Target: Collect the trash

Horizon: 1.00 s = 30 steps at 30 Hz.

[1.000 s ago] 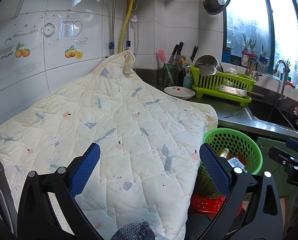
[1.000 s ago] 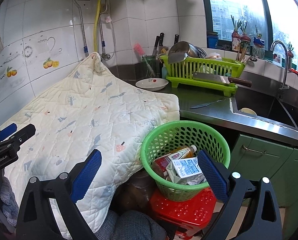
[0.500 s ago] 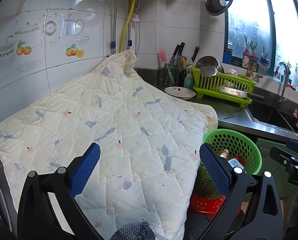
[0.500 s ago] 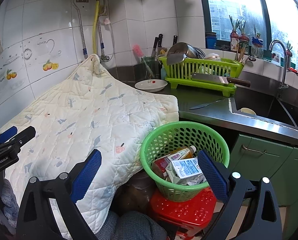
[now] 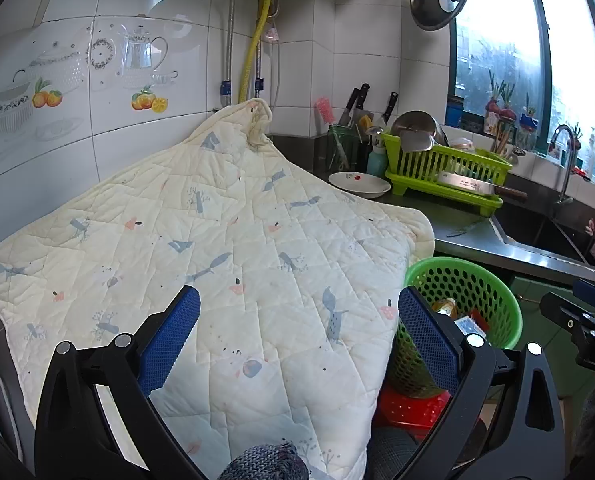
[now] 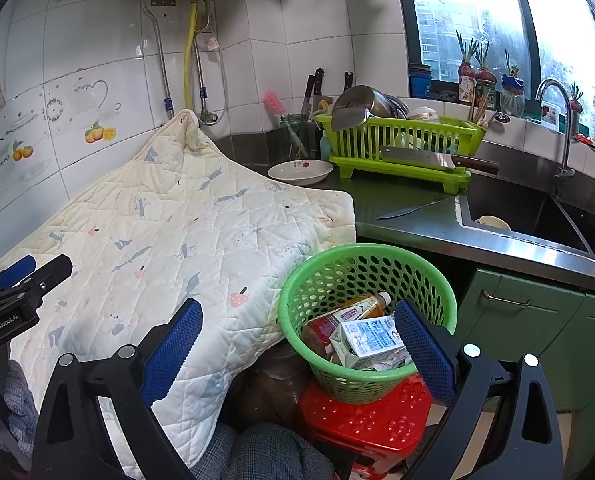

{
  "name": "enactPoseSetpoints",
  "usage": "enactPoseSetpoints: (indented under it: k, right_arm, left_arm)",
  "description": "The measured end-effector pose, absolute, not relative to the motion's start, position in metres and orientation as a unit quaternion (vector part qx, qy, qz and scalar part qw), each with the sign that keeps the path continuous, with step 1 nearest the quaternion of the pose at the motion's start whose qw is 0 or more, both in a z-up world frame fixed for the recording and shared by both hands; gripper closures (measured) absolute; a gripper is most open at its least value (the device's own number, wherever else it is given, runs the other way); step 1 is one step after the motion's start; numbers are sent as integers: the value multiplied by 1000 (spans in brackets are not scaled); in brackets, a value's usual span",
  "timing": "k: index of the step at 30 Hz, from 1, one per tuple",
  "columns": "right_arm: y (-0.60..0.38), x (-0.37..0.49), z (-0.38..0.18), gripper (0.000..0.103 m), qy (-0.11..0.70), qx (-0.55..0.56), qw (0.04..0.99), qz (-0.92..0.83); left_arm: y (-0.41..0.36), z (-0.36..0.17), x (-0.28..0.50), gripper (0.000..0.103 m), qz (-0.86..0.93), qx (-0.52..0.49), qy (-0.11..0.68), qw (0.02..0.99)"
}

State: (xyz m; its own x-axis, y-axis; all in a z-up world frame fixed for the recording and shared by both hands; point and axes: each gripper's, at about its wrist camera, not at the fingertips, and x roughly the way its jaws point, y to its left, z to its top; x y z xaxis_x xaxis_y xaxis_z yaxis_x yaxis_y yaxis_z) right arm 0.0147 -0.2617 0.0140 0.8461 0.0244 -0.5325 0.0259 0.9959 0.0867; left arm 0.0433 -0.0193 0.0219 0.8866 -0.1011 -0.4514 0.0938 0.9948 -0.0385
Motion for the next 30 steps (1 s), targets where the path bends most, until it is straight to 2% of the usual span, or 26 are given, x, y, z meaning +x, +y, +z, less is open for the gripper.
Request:
enactPoseSetpoints:
  k: [30]
  right_arm:
    - [-260,16,13,9,280,45,959,0]
  left_arm:
    - [-20,21,43,5,-51,-11,233,971]
